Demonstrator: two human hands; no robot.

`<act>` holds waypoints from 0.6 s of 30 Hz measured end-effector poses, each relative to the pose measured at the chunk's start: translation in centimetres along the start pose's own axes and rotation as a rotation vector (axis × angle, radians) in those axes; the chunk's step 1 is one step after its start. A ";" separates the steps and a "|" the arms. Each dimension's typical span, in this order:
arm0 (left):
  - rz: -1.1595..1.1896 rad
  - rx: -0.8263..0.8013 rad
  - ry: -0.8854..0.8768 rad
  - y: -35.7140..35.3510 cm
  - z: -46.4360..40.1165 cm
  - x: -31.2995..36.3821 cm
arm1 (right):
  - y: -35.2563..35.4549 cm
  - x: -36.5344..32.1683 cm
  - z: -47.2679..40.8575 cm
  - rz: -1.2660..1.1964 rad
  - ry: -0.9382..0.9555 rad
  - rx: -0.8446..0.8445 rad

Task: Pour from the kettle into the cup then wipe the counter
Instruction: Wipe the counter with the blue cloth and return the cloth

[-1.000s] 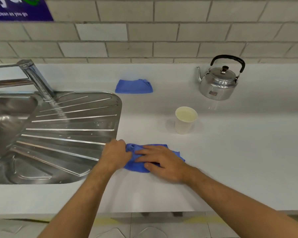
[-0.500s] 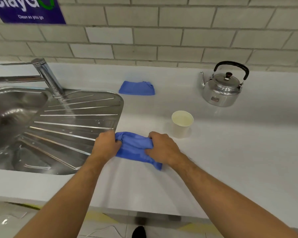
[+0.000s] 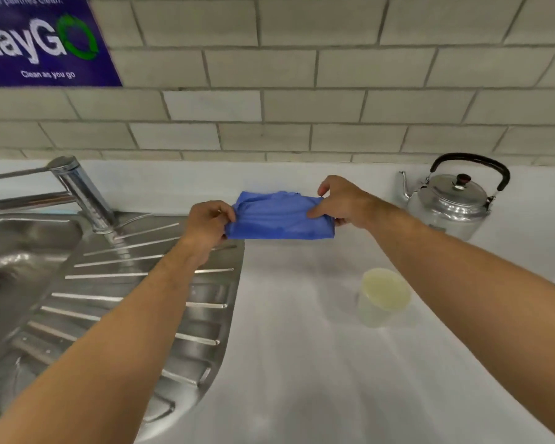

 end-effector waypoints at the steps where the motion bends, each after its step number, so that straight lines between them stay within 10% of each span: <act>1: -0.062 0.016 -0.024 -0.3 -1.5 0.3 | -0.1 0.2 -1.6 0.009 -0.009 0.016; 9: -0.449 -0.019 -0.022 -2.5 -11.5 -0.2 | -1.1 1.4 -10.6 0.312 0.045 0.174; 13: -1.095 -0.059 -0.103 -4.7 -12.1 -2.1 | -4.3 2.5 -11.0 0.670 0.142 -0.070; 18: -1.239 -0.026 -0.003 -4.3 -11.7 -2.0 | -5.2 2.9 -10.5 0.843 0.150 -0.187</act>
Point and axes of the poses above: each hand's wrist, its own z-axis away from the middle knuckle, its own y-axis out of the back of the hand, x = y × z, the point moved 6 cm from there along -z, towards the middle knuckle, and after that the axes turned 9 degrees about y, right-handed, at the moved point
